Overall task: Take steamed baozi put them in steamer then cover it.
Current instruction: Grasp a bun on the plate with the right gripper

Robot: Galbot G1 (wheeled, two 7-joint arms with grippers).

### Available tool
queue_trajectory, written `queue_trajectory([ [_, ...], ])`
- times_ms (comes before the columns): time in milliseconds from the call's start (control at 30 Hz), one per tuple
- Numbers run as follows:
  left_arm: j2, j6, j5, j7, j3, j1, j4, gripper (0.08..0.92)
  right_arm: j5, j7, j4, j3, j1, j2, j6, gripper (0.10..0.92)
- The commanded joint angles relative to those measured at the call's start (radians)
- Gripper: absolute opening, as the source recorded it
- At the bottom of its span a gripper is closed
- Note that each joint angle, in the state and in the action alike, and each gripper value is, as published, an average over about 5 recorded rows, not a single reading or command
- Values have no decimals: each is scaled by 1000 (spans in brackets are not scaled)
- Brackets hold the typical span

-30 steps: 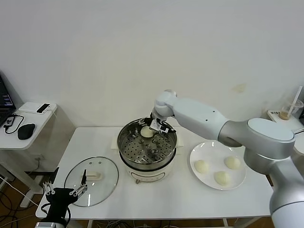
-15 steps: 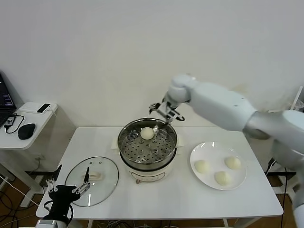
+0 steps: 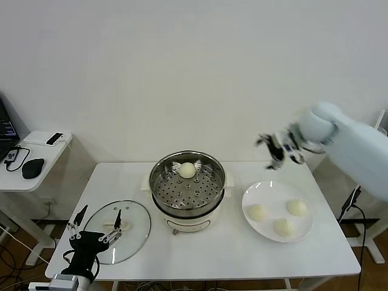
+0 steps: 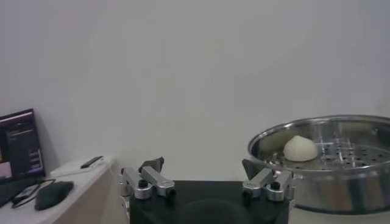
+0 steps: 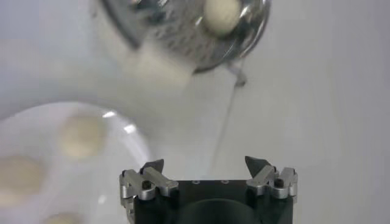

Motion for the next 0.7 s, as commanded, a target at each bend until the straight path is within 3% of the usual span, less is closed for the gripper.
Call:
queue_trajectory([
  [33, 2, 6, 10, 0, 17, -11, -6, 823, -68, 31, 117, 173, -323, -158, -80, 823],
  [700, -16, 13, 34, 4, -19, 23, -1, 823, -109, -15, -131, 108, -302, 198, -84, 823],
])
